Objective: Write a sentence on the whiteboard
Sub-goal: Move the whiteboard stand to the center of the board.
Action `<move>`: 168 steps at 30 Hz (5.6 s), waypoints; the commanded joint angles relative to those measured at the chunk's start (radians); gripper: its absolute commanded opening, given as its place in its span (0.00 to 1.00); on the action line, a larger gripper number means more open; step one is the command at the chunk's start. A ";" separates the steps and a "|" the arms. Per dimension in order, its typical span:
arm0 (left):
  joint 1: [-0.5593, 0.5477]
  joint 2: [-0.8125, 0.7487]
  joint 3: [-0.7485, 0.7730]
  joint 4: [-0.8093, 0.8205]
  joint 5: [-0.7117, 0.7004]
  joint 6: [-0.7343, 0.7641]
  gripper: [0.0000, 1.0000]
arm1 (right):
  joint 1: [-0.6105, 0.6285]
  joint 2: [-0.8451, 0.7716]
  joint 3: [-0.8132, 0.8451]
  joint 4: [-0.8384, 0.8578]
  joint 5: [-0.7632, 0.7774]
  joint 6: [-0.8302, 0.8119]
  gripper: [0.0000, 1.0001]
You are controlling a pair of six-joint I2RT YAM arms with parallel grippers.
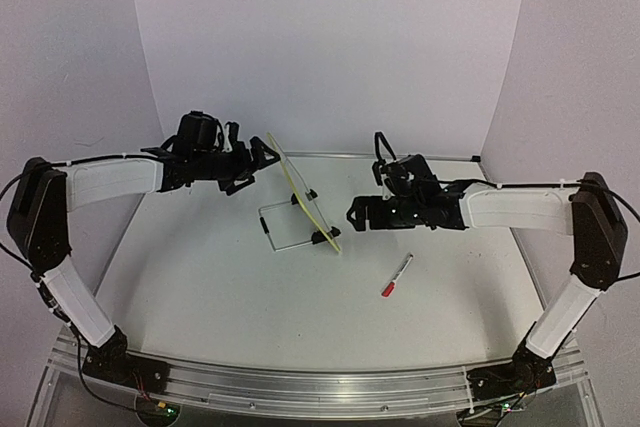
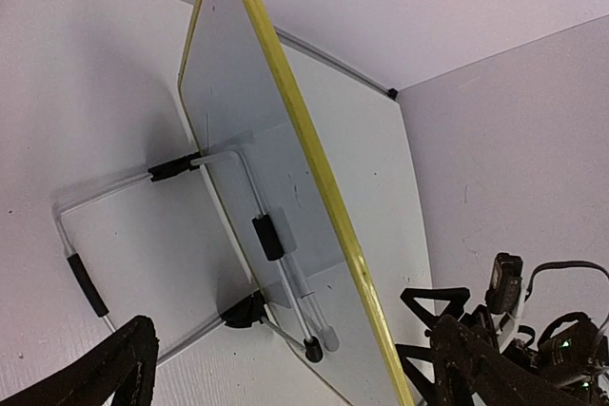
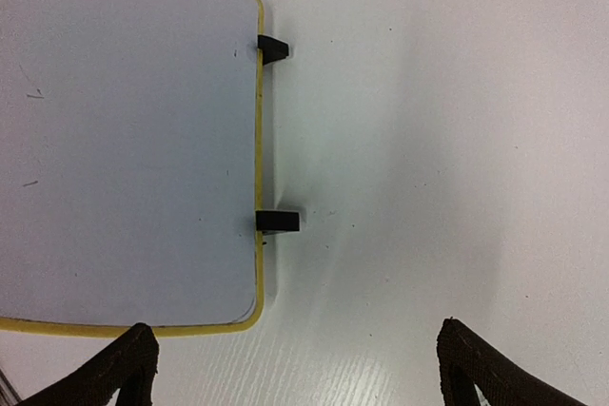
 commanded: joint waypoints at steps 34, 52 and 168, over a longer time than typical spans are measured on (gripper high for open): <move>-0.065 0.375 0.463 -0.348 0.114 0.198 0.61 | 0.003 -0.125 -0.142 0.013 0.066 0.044 0.98; -0.055 0.470 0.729 -0.788 0.307 0.659 0.51 | 0.003 0.049 -0.123 0.301 -0.358 -0.175 0.79; 0.314 -0.334 0.087 -0.507 0.177 0.473 1.00 | 0.394 0.613 0.438 -0.124 0.663 0.143 0.00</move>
